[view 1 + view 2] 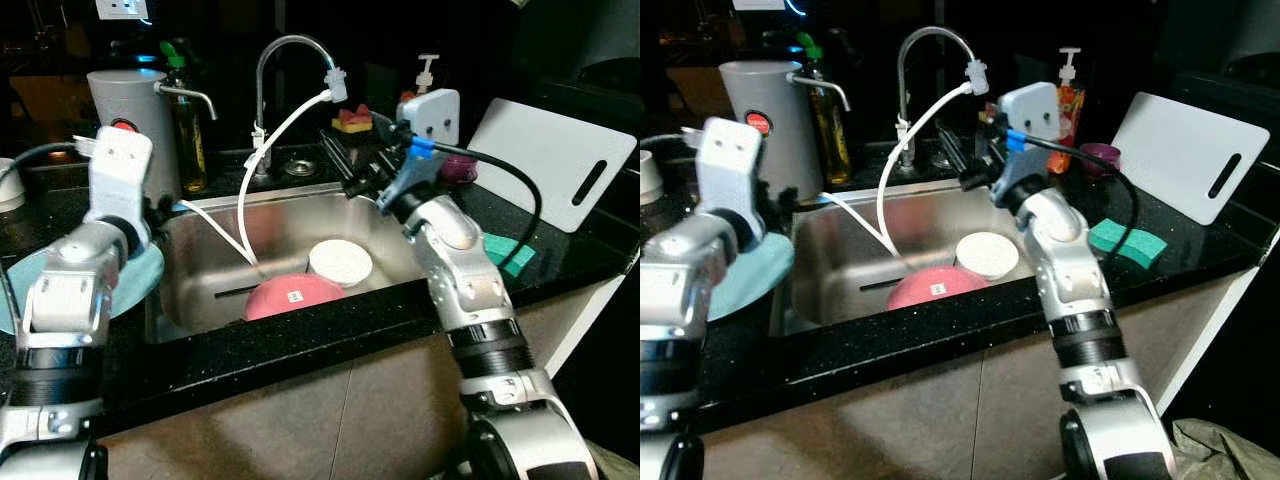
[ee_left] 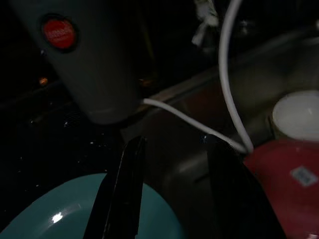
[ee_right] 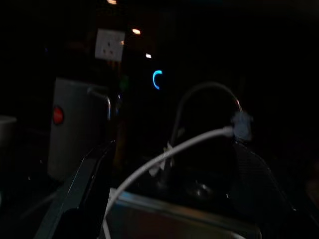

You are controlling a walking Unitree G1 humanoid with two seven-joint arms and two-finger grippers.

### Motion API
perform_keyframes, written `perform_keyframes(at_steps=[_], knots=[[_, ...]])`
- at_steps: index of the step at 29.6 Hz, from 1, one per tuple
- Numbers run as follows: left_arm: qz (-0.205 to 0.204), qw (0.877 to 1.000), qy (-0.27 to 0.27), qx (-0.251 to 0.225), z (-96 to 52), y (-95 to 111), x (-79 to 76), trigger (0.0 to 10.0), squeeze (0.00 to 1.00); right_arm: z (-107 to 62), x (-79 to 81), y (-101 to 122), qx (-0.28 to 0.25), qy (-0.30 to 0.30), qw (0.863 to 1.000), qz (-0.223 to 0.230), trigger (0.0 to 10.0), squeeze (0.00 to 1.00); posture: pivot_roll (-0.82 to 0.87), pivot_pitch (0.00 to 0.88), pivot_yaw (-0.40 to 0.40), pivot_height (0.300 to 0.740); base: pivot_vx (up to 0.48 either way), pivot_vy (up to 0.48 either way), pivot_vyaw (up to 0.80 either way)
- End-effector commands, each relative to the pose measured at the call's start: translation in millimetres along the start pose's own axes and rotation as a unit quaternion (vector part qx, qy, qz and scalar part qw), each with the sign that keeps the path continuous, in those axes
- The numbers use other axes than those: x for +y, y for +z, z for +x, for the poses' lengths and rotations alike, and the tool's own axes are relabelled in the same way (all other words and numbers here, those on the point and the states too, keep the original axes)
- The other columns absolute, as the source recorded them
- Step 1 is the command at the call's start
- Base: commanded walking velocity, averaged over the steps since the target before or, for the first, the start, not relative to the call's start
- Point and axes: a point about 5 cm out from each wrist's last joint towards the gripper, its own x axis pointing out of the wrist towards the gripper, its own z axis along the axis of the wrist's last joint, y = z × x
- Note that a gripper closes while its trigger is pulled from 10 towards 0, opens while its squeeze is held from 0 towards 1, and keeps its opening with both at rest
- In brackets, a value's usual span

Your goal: Kitchen organization

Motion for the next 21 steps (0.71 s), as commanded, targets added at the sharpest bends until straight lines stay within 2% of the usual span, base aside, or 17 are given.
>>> perform_keyframes(at_steps=[1, 6, 10, 15, 17, 18, 21], knots=[[0.039, 0.999, -0.014, -0.011, -2.6, 1, -2.9, 10.0, 0.00, -6.0, -2.2, 2, 0.005, -0.001, 1.000, -0.008, 10.0, 0.00, 0.16, 0.078, -0.041, 0.740, 0.000, 0.000, 0.00], [0.058, 0.997, -0.043, -0.017, -5.5, -3, -16.7, 10.0, 0.00, -22.4, -8.9, 5, 0.019, -0.016, 0.999, -0.024, 10.0, 0.00, 0.16, 0.074, -0.036, 0.740, 0.000, 0.000, 0.00], [0.061, 0.997, -0.043, -0.019, -5.4, -4, -20.8, 10.0, 0.00, -25.5, -13.9, 7, 0.023, -0.022, 0.999, -0.033, 10.0, 0.00, 0.13, 0.065, -0.036, 0.740, 0.000, 0.000, 0.00], [0.070, 0.997, -0.027, -0.025, -5.2, -6, -28.2, 10.0, 0.00, -25.6, -18.8, 21, 0.006, -0.044, 0.998, -0.052, 10.0, 0.00, 0.12, 0.063, -0.044, 0.740, 0.000, 0.000, 0.00], [0.091, 0.995, -0.027, -0.040, -7.2, -4, -33.2, 10.0, 0.00, -26.1, -19.0, 26, -0.002, -0.050, 0.997, -0.059, 10.0, 0.00, 0.12, 0.064, -0.043, 0.740, 0.000, 0.000, 0.00], [0.091, 0.995, -0.027, -0.040, -7.2, -4, -33.2, 10.0, 0.00, -26.1, -19.0, 26, -0.002, -0.050, 0.997, -0.059, 10.0, 0.00, 0.12, 0.064, -0.043, 0.740, 0.000, 0.000, 0.00], [0.125, 0.991, -0.017, -0.049, -7.7, -4, -31.8, 10.0, 0.00, -27.2, -19.3, 28, 0.000, -0.055, 0.996, -0.066, 10.0, 0.00, 0.12, 0.064, -0.039, 0.740, 0.000, 0.000, 0.00]])
